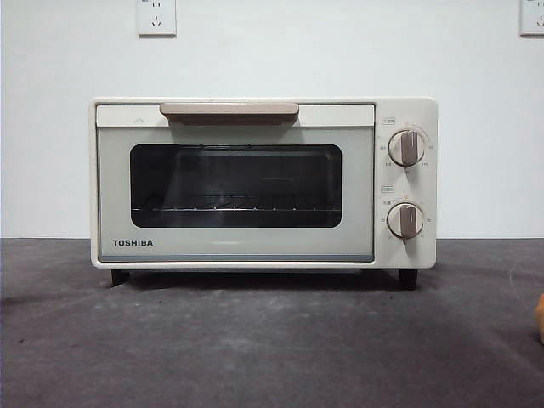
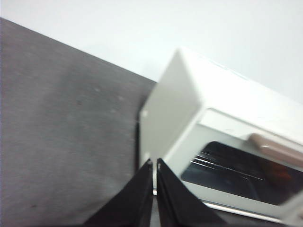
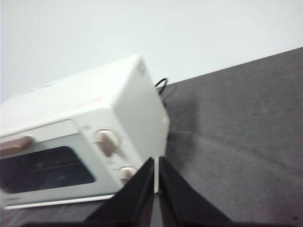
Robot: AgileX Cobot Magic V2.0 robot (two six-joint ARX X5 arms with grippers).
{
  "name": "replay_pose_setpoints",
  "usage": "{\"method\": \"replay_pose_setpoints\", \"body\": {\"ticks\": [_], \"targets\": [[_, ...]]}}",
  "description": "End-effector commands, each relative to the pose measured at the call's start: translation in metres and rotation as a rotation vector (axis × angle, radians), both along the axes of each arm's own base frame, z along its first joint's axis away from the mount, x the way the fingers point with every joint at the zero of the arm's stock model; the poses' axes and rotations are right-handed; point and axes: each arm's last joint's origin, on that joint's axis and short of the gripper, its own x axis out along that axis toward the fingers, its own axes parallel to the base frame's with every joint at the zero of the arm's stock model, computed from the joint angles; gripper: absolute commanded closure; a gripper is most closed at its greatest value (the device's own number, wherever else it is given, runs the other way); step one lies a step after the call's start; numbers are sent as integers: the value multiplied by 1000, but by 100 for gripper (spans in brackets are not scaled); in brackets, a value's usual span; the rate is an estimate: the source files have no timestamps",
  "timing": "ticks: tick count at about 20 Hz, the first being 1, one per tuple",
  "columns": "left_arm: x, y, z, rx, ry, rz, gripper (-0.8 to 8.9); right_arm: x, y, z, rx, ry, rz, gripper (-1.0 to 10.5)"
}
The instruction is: The left arm flap open the oven, the right arm pick bread and place it into oven, the left arm flap close the oven
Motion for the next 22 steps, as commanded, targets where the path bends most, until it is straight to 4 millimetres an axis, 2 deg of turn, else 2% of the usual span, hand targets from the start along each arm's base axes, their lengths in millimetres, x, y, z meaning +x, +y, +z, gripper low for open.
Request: {"method": "replay_pose_setpoints", "body": {"ticks": [1, 6, 12, 18, 22], "targets": [[5, -3, 27, 16, -1, -54, 797, -2, 2, 24, -11, 0, 52, 935], [18, -12, 66, 64, 40, -196, 797, 1, 5, 56, -41, 48, 178, 935], [29, -27, 93, 130, 49, -419, 797, 8, 10, 85, -121, 119, 357, 935], [29, -36, 97, 132, 60, -622, 797, 14, 14, 98, -200, 132, 481, 935], [28, -37, 95, 159, 71, -641, 793, 15, 16, 99, -219, 104, 499, 935]]}}
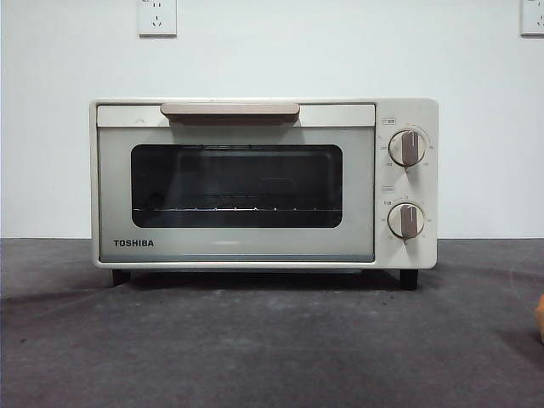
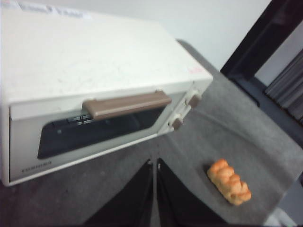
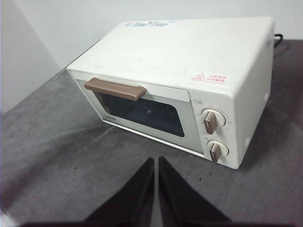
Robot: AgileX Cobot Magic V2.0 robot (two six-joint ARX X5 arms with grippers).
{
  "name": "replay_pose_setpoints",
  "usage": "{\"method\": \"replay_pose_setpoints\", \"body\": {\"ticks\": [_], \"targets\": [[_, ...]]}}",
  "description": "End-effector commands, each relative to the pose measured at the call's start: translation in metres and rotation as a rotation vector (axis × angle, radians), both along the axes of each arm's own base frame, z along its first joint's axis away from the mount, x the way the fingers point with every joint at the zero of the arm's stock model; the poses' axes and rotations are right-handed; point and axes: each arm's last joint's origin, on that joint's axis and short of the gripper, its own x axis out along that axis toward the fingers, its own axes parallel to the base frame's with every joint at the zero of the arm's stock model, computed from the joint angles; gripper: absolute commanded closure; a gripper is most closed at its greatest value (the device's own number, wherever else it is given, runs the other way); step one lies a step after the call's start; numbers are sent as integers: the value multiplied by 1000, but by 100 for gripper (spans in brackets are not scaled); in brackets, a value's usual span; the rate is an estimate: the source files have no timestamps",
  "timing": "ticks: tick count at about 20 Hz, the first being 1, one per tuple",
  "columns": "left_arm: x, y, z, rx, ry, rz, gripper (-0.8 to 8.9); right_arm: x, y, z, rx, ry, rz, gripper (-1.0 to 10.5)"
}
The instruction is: The left arm flap open the oven, the right arm pick bread and place it into oven, the left arm flap close the oven
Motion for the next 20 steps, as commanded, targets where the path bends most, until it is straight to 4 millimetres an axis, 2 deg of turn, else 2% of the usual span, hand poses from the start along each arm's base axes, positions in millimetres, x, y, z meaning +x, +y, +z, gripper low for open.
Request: {"method": "replay_pose_setpoints", "body": {"ticks": [1, 4, 7, 9, 12, 14, 15, 20], "targets": [[1, -1, 5, 31, -52, -22, 793, 0, 1, 6, -22, -54, 21, 935], [1, -1, 5, 35, -62, -23, 783, 0, 1, 6, -22, -57, 23, 926], [2, -1, 6, 48, -82, -29, 773, 0, 1, 6, -23, -57, 18, 774], [4, -1, 5, 60, -86, -33, 700, 0, 1, 6, -26, -56, 7, 610], [5, -2, 4, 64, -84, -34, 472, 0, 0, 6, -32, -55, -15, 440], [5, -2, 4, 66, -83, -30, 333, 0, 0, 6, -26, -49, -26, 400], [6, -2, 4, 68, -83, -25, 296, 0, 0, 6, -17, -41, -31, 396], [6, -2, 4, 68, -83, -24, 267, 1, 0, 6, 27, 0, -52, 396]]}}
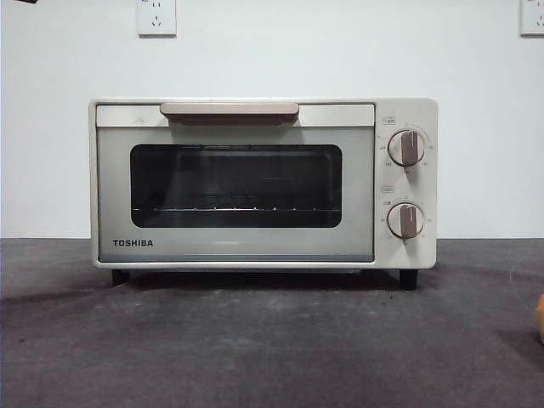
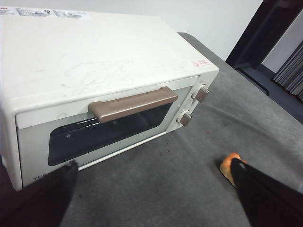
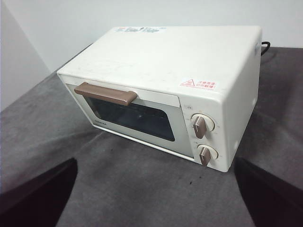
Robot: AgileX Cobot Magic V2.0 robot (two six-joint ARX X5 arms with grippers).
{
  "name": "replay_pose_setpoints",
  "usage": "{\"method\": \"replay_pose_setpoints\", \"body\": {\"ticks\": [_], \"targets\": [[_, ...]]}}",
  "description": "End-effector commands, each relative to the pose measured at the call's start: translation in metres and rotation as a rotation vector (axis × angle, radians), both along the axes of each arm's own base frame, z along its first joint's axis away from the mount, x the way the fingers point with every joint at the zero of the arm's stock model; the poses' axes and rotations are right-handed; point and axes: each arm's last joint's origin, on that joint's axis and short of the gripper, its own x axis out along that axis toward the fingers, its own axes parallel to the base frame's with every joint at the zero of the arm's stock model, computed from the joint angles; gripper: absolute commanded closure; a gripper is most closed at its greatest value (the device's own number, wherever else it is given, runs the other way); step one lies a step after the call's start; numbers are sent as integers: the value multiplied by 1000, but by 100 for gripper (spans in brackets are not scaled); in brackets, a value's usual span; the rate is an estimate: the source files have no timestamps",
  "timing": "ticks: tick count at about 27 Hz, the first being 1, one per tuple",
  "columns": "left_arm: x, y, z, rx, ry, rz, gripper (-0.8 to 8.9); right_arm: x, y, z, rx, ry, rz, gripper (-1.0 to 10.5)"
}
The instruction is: The left arm flap open the oven, the right arm pick bread and place it into oven, the left arm flap close the oven
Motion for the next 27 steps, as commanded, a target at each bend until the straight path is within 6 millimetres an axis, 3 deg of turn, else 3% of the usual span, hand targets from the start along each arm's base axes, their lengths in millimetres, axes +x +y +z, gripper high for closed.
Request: {"method": "replay_pose_setpoints", "body": {"ticks": [1, 8, 19, 27], "targets": [[1, -1, 5, 6, -33, -6, 268, 1, 0, 4, 28, 12, -7, 396], [0, -1, 5, 6, -33, -13, 268, 14, 2, -13, 9, 219, -15, 398], [0, -3, 5, 7, -33, -23, 284, 67, 9, -64, -177, 714, -122, 398], [0, -3, 5, 7, -32, -23, 283, 100, 28, -107, -363, 925, -134, 398]]}}
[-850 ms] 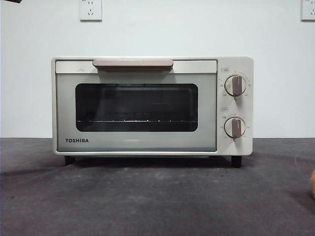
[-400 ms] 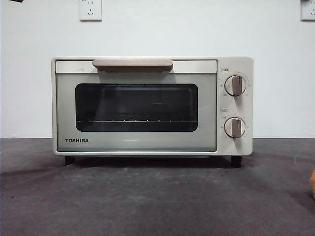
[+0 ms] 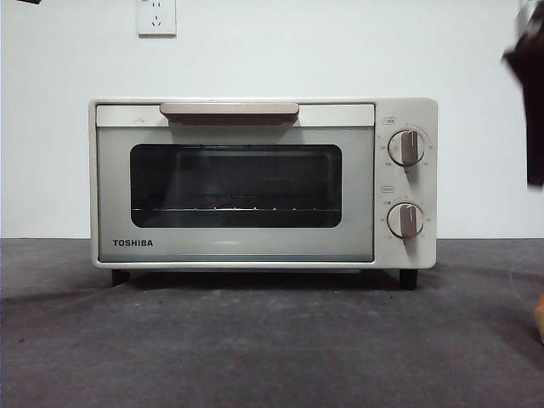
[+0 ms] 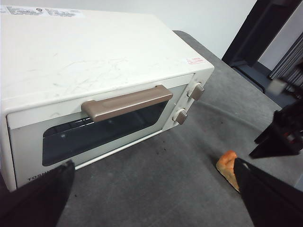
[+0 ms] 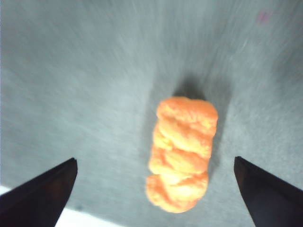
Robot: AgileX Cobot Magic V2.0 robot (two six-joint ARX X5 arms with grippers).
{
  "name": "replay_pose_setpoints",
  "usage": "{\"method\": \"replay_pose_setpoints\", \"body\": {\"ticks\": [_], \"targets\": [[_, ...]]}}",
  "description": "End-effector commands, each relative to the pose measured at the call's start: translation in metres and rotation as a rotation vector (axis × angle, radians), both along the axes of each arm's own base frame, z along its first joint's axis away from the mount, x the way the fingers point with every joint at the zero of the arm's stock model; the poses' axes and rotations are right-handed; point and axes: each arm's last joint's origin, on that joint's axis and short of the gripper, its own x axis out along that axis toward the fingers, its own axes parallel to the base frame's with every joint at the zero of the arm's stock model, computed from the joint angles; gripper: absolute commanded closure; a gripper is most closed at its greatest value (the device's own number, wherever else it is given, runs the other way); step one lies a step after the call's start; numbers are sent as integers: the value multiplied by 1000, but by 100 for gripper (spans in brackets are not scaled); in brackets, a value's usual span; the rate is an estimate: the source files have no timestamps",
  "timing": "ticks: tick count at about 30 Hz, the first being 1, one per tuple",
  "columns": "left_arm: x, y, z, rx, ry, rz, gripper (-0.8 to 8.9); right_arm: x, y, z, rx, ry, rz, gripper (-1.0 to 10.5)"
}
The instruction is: The left arm flap open the oven, the right arm pick bread and place it into oven, the left arm flap close the oven
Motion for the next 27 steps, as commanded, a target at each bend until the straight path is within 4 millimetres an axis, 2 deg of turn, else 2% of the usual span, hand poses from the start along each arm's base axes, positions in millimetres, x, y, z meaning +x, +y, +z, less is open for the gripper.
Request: {"method": "replay_pose_setpoints", "body": {"ticks": [1, 7, 16, 21, 25, 27], "targets": [[1, -1, 5, 6, -32, -6, 283, 11, 7, -13, -51, 53, 4, 398], [0, -1, 5, 8, -27, -6, 283, 28, 13, -39, -129, 150, -10, 398], [0, 0, 3, 14, -5, -6, 284, 44, 18, -68, -152, 239, 1, 419], [0, 0, 3, 14, -3, -6, 283, 48, 19, -79, -162, 282, 18, 533], [0, 0, 3, 14, -3, -5, 284, 49, 19, -82, -166, 294, 27, 766], [0, 0, 3, 14, -3, -5, 284, 49, 19, -82, -167, 295, 27, 825]]}}
